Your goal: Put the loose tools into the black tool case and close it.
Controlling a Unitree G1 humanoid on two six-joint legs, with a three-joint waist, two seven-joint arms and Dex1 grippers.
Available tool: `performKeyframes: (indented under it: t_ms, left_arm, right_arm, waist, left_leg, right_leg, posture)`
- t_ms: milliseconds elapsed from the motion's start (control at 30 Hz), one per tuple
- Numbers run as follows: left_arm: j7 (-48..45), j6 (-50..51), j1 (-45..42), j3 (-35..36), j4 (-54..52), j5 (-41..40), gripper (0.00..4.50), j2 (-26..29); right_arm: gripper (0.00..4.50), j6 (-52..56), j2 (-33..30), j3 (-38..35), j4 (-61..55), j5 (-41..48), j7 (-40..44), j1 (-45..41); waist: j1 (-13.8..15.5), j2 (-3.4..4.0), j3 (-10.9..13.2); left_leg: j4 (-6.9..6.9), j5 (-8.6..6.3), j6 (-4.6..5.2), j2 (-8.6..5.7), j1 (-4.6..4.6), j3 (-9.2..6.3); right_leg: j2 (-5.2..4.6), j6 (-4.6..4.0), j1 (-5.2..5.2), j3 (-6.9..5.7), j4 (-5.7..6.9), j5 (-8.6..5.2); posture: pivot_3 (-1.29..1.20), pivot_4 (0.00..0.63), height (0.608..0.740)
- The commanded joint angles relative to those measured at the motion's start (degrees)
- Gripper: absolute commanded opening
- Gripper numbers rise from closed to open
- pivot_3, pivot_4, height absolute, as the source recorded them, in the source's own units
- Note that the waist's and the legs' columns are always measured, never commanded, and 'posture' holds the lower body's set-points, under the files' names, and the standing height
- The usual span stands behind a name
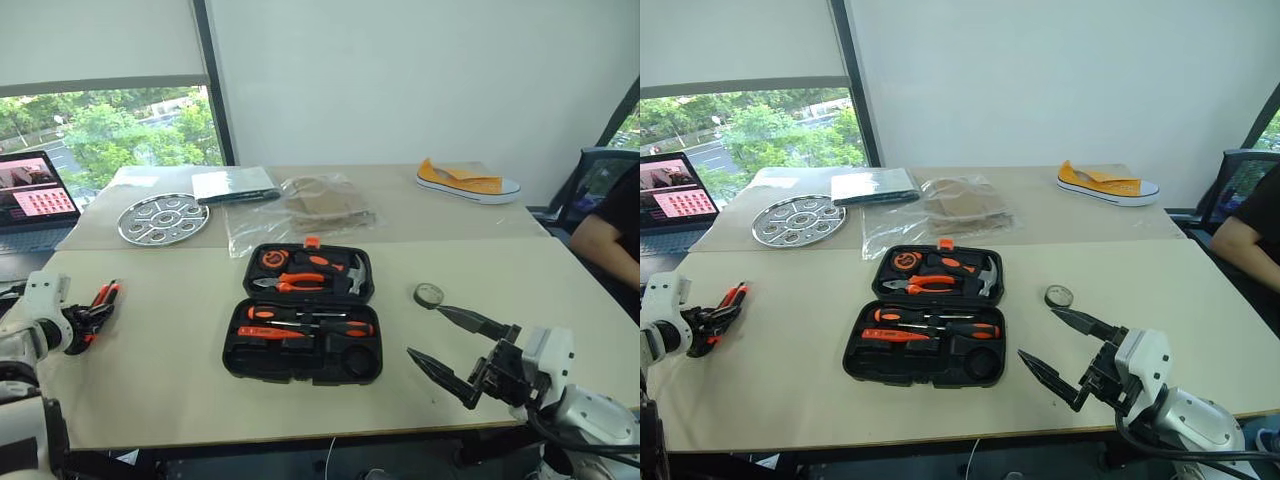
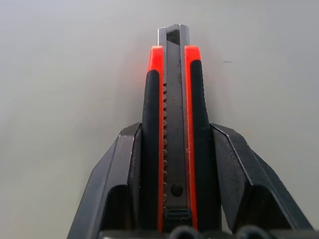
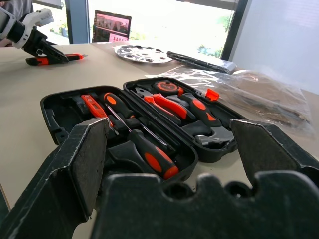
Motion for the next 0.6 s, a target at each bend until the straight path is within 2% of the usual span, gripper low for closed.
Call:
performKeyframes:
  t_ms: [33,167,300,433,600]
  left_arm:
    - [-17.65,-1.27,3.92,1.65,-16.29,-8.33,1.57,-0.60]
    - [-30.78,1.93,12.06,-5.69,-38.17,-11.26,1.57,-0.13]
    - [-33.95,12.04,14.86,-14.97,-60.94,-15.32,1.57,-0.45]
    - [-34.66,8.70,13.43,-22.22,-66.65,-11.27,1.57,-2.08]
    - [-29.11,7.92,7.60,-30.75,-66.58,-4.05,1.57,-7.53]
  right_arm:
    - [4.50,-0.51,-1.00,-1.35,-0.64,0.66,0.77,-0.46]
    - [4.50,-0.60,-1.98,-2.00,0.52,1.56,2.45,-0.54]
    - [4.50,-1.46,-3.00,-1.57,2.06,1.02,5.10,-0.05]
    - [4.50,-1.30,-2.74,-1.44,2.21,0.81,5.12,-0.39]
    - [4.50,-1.19,-2.26,-1.28,1.30,0.49,4.52,0.28]
  waist:
    - [0.51,-0.08,0.03]
    - [0.57,-0.05,0.02]
    - [0.76,-0.04,0.03]
    - [0.40,0.03,0.03]
    - [0.09,0.02,0.04]
  left_leg:
    - [0.06,0.00,0.00,-0.01,-0.08,-0.05]
    - [0.07,-0.05,0.07,-0.01,-0.21,-0.08]
    - [0.07,-0.20,0.20,0.00,-0.34,-0.06]
    - [0.07,-0.22,0.23,0.00,-0.39,-0.02]
    - [0.12,-0.19,0.20,0.04,-0.38,0.02]
  right_leg:
    - [-0.03,0.00,-0.03,-0.07,-0.01,0.00]
    - [-0.04,0.01,-0.08,-0.09,-0.04,0.01]
    - [-0.07,0.05,-0.14,-0.06,-0.12,0.03]
    - [-0.02,0.06,-0.21,-0.04,-0.14,0.03]
    - [0.09,0.04,-0.19,0.04,-0.14,0.03]
  posture:
    - [0.00,0.150,0.740]
    - [0.00,0.150,0.740]
    - [0.00,0.150,0.740]
    - [0.00,0.150,0.740]
    - [0.00,0.150,0.740]
